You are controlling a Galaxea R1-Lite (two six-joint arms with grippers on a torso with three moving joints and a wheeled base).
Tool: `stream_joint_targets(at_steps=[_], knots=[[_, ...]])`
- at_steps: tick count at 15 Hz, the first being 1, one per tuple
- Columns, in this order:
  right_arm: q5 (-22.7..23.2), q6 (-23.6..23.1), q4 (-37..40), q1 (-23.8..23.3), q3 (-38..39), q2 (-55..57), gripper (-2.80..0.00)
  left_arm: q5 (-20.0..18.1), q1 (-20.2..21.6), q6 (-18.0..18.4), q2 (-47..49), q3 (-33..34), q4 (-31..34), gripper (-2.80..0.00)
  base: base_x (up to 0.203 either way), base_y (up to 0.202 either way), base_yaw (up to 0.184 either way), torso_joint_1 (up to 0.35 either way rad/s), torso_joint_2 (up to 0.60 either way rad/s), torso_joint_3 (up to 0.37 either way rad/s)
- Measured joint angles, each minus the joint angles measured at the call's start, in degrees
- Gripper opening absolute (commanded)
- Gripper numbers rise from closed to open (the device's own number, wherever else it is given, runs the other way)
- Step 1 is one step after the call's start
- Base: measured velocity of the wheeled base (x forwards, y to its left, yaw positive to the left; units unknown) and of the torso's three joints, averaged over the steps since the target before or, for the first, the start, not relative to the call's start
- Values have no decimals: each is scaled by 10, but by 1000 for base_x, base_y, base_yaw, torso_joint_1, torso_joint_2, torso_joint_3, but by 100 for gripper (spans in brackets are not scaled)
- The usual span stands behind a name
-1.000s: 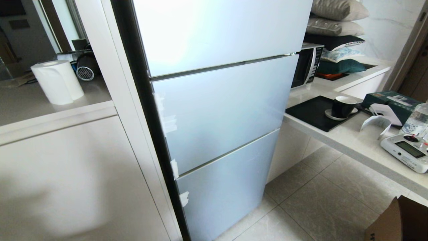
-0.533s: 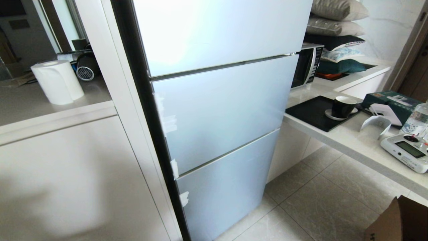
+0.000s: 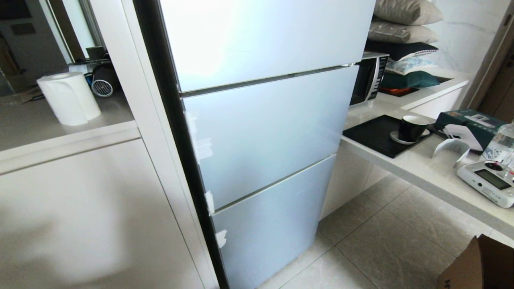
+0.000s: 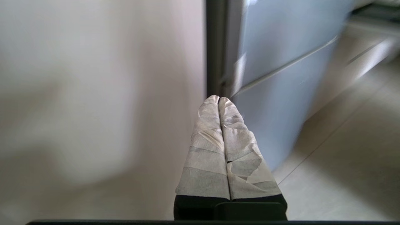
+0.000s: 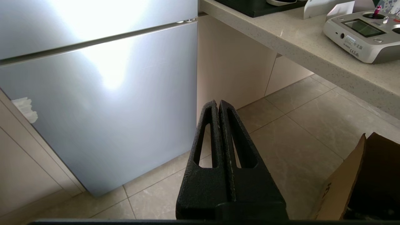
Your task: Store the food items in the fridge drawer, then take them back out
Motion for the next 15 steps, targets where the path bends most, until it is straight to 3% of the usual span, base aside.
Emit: stream_joint_targets(at_steps=[1, 3, 6, 11, 13, 15], knots=[[0, 0, 0, 0, 0, 0, -280, -16, -1, -19, 12, -31, 2, -280, 0, 0, 0, 0, 0, 0], [0, 0, 0, 0, 0, 0, -280, -35, -9, -92, 73, -100, 0, -280, 0, 0, 0, 0, 0, 0], [0, 0, 0, 0, 0, 0, -280, -49, -33, -271, 238, -191, -27, -280, 0, 0, 0, 0, 0, 0], [0, 0, 0, 0, 0, 0, -280, -57, -56, -565, 544, -274, -205, -280, 0, 0, 0, 0, 0, 0], [0, 0, 0, 0, 0, 0, -280, -56, -59, -650, 646, -304, -266, -280, 0, 0, 0, 0, 0, 0], [0, 0, 0, 0, 0, 0, -280, -48, -61, -699, 731, -326, -329, -280, 0, 0, 0, 0, 0, 0]])
